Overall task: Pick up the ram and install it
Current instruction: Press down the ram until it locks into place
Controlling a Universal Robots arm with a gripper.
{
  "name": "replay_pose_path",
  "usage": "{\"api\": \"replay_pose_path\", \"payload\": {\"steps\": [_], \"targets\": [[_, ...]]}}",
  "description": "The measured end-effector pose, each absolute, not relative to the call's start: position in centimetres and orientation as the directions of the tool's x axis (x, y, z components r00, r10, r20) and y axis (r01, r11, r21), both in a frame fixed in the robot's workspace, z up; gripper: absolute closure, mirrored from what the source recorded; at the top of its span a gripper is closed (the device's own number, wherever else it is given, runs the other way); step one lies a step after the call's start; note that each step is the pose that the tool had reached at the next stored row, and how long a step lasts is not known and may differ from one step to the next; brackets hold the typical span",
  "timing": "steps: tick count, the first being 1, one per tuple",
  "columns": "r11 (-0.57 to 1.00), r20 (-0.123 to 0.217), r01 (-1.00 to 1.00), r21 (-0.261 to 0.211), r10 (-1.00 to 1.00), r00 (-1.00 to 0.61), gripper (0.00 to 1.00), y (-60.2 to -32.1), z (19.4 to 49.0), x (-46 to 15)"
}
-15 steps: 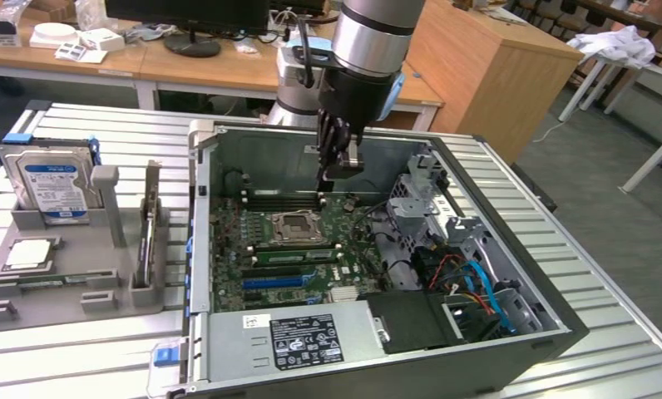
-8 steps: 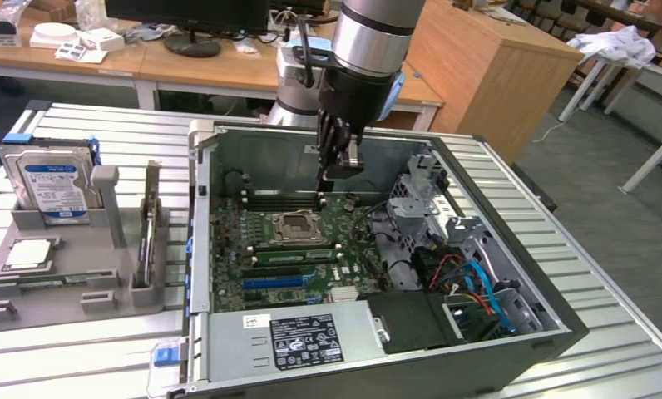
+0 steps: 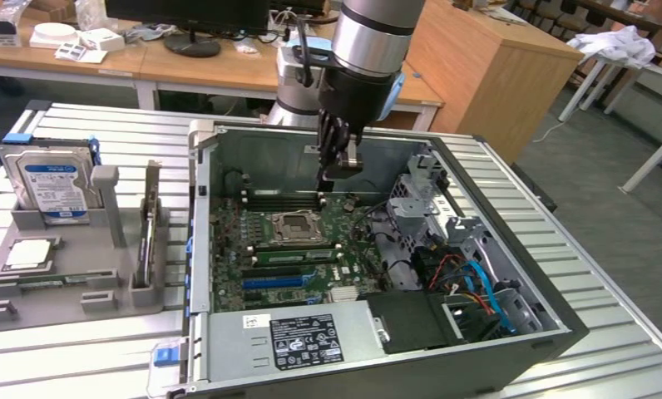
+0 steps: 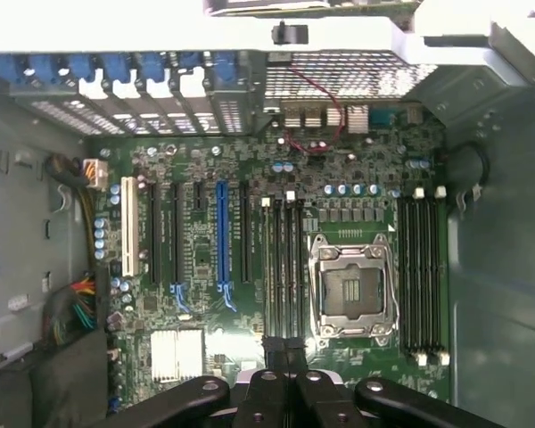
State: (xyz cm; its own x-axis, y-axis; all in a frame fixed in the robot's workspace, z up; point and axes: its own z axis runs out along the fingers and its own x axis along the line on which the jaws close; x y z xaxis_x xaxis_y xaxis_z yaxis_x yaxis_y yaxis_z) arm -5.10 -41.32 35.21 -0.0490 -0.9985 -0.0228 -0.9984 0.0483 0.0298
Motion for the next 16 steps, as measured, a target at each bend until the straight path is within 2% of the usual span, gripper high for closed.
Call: {"api": "replay_pose_path", "payload": {"steps": [16], "targets": [[0.334, -0.023, -0.942, 0.030, -0.942, -0.335, 0.90, -41.32, 35.21, -5.10]]}}
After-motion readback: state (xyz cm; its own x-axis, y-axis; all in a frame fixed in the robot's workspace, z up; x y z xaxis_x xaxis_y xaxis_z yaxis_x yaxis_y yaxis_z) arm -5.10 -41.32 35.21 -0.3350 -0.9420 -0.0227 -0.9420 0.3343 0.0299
